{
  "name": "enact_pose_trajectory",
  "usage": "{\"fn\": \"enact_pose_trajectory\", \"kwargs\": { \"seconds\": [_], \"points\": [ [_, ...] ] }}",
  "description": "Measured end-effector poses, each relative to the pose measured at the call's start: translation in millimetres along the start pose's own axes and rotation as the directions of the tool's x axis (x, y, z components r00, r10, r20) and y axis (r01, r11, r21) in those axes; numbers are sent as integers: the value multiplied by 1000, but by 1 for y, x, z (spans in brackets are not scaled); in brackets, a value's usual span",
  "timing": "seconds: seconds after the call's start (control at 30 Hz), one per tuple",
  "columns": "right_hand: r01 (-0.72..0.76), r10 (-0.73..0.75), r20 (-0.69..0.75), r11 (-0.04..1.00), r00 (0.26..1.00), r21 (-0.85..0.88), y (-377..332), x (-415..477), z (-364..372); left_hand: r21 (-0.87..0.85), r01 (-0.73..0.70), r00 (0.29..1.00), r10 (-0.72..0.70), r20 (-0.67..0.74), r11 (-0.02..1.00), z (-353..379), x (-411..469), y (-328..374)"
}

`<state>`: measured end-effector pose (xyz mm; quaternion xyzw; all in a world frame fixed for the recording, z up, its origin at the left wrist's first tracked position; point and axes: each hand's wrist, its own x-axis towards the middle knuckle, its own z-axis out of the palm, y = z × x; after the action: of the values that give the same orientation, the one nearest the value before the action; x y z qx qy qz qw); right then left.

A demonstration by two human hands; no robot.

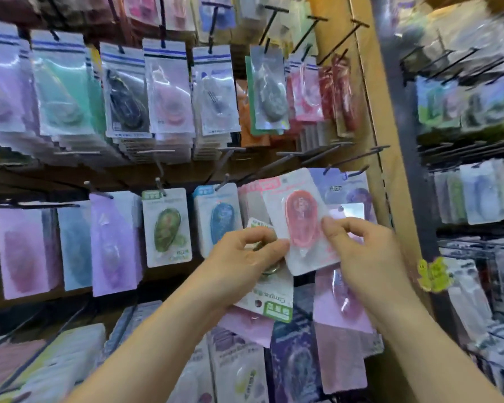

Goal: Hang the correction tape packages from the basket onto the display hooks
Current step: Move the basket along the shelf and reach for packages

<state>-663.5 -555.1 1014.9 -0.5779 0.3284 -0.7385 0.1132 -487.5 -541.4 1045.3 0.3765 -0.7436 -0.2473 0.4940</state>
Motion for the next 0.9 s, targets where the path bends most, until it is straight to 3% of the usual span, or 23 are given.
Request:
{"fn": "enact_pose_trajectory", "kwargs": {
  "seconds": [0.4, 0.5, 0.63, 0.77, 0.9],
  "points": [
    [-24, 24, -92, 1000, 995, -1, 14, 37, 21, -71, -30, 993, 22, -118, 997, 5, 3, -1],
    [-12, 2, -98, 995, 995, -98, 13, 41, 20, 12, -53, 989, 54, -140, 999, 5, 2, 0],
    [25, -56, -77, 934, 995, -356, 12, 44, 27, 211, -82, 969, 128, -213, 974, -12, 5, -2],
    [31, -74, -65, 864, 995, -503, 17, 40, 34, 558, -83, 971, 192, -140, 826, -23, 7, 6],
    [58, -120, -64, 798, 991, -600, 19, 34, 33, 901, -28, 990, 136, -34, 432, -15, 18, 21]
  ]
}}
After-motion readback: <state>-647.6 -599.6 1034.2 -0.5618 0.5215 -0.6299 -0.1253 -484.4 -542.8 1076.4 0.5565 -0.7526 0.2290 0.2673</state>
